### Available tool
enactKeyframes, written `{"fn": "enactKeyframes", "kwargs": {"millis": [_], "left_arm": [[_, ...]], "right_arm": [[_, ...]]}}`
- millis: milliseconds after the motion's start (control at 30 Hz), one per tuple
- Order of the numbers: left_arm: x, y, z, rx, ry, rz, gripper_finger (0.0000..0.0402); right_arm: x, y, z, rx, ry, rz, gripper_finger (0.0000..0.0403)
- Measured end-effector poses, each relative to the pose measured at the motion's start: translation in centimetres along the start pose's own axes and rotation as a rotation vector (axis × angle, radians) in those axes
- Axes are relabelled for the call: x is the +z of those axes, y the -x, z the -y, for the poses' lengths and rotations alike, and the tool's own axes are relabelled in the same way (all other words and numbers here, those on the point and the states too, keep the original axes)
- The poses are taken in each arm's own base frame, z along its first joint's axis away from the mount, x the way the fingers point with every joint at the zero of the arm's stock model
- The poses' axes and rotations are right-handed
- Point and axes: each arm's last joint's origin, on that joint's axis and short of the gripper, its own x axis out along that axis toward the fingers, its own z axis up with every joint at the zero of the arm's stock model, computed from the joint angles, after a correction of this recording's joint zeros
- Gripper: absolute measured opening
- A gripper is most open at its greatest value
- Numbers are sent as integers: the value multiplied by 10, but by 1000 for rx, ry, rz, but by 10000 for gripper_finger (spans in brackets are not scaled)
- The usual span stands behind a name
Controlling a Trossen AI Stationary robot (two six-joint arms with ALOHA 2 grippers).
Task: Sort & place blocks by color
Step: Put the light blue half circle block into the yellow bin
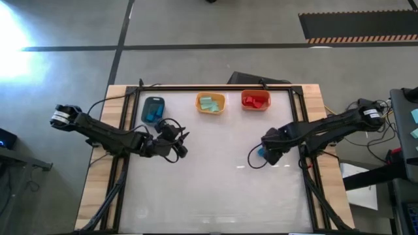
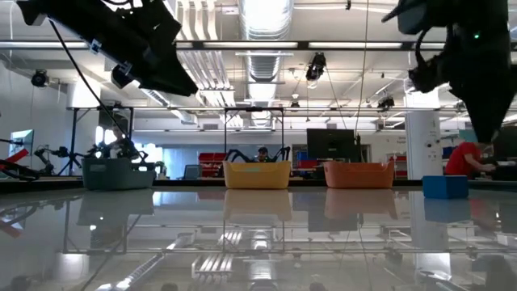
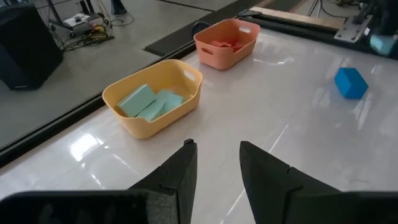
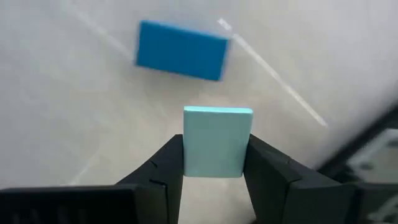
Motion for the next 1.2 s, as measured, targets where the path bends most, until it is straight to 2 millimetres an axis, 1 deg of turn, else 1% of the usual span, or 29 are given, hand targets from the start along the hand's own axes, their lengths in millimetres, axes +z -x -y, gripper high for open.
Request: {"fn": "enactKeyframes", "kwargs": {"millis": [67,200,333,433,500,567,667,767,867,967,1067,1133,1200], "left_arm": [[-2,-2,2,-1,-1,1,105],[-4,-6,6,0,-2,-1,105],[-2,-8,9,-13,31,25,105],[-1,-9,11,-20,36,37,105],[1,-9,11,-27,26,55,105],[3,-7,11,-27,-4,57,105],[12,-5,10,-23,-19,96,105],[22,-3,10,-5,-89,152,105],[32,1,8,22,-156,199,105],[38,7,4,40,-190,222,105],[38,11,-2,41,-202,227,105],[37,14,-6,42,-205,225,105],[36,17,-10,43,-206,223,105]], "right_arm": [[1,9,2,-10,10,52,123],[14,32,-5,19,70,238,123],[38,47,-21,87,191,449,123],[63,55,-32,145,294,591,123],[83,59,-36,148,353,675,123],[106,64,-36,136,380,759,123],[146,69,-34,108,384,899,123],[185,63,-27,57,364,981,124],[221,46,-12,2,318,956,124],[255,27,3,48,293,904,124],[280,12,17,119,267,840,124],[293,8,25,128,251,813,124],[303,7,30,118,238,806,124]]}}
